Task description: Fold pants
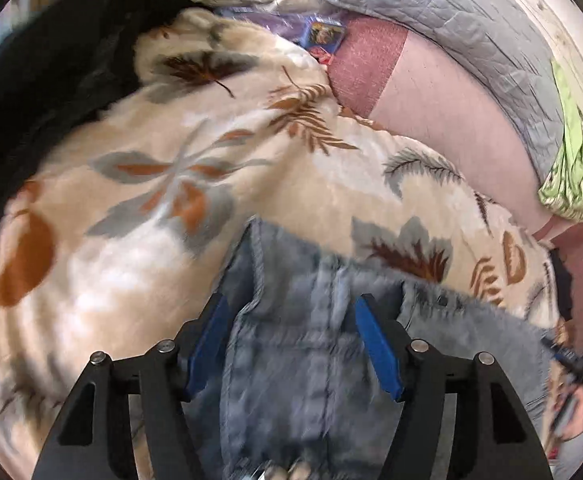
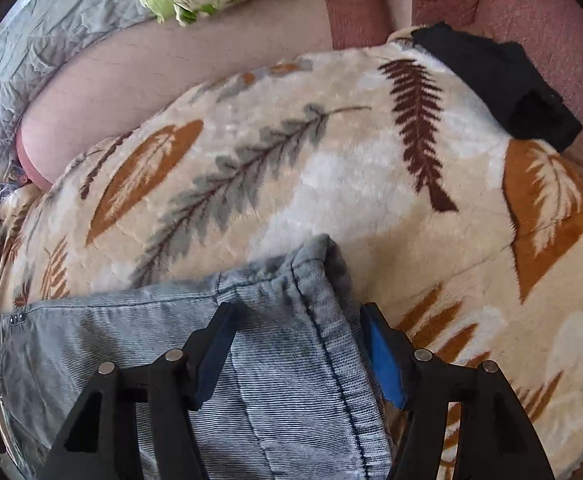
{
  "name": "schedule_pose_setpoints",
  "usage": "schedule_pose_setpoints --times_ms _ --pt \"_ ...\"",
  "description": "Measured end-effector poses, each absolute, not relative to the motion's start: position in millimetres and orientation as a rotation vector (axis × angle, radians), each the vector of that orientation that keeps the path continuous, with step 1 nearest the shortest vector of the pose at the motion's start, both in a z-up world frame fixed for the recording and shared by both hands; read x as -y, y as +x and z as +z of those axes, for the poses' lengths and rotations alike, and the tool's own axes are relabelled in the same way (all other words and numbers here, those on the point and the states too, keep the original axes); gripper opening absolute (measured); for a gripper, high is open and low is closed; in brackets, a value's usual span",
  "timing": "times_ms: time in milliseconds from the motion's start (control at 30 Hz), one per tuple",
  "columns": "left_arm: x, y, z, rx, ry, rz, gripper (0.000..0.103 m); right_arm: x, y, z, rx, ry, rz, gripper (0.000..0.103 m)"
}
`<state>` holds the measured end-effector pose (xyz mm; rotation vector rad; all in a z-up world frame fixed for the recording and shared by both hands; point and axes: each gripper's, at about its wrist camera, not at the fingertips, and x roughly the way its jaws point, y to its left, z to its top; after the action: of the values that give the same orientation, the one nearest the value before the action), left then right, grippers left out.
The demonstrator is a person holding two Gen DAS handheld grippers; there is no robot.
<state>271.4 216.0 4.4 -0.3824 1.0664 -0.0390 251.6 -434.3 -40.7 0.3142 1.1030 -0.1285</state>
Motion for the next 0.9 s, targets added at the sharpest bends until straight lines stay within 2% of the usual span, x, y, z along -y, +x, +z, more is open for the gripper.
schedule_pose_setpoints --times_ms 233,300,333,400,600,900 --pt "-216.3 308.2 -19.3 -1.106 -0.418 0.041 0.054 439.4 252.6 -34.8 -1.110 0.330 -0.105 0.064" --pt "-215.2 314.8 -24.8 -1.121 -0.409 0.045 0.027 440.6 255.1 -35.6 -1.118 0.319 -0.105 0.058" --pt "-215.7 317.9 -27.1 -1.125 -0.410 0.051 0.022 441.0 256.2 -36.3 -1.122 0.310 -0.108 0.052" --pt "-217.7 323.3 -31.2 -1.133 -0.413 0.074 0.004 442.8 257.1 -35.4 -1.122 0.300 -0.124 0.042" --pt "-212.5 321.9 -22.0 -1.097 -0.340 0.106 0.003 441.1 256.6 -19.0 -1.106 0.247 -0.130 0.021" --pt "-217.8 269.3 48.6 -0.917 -0.379 0.050 0.003 435.7 224.6 35.6 -0.958 0.272 -0.118 0.019"
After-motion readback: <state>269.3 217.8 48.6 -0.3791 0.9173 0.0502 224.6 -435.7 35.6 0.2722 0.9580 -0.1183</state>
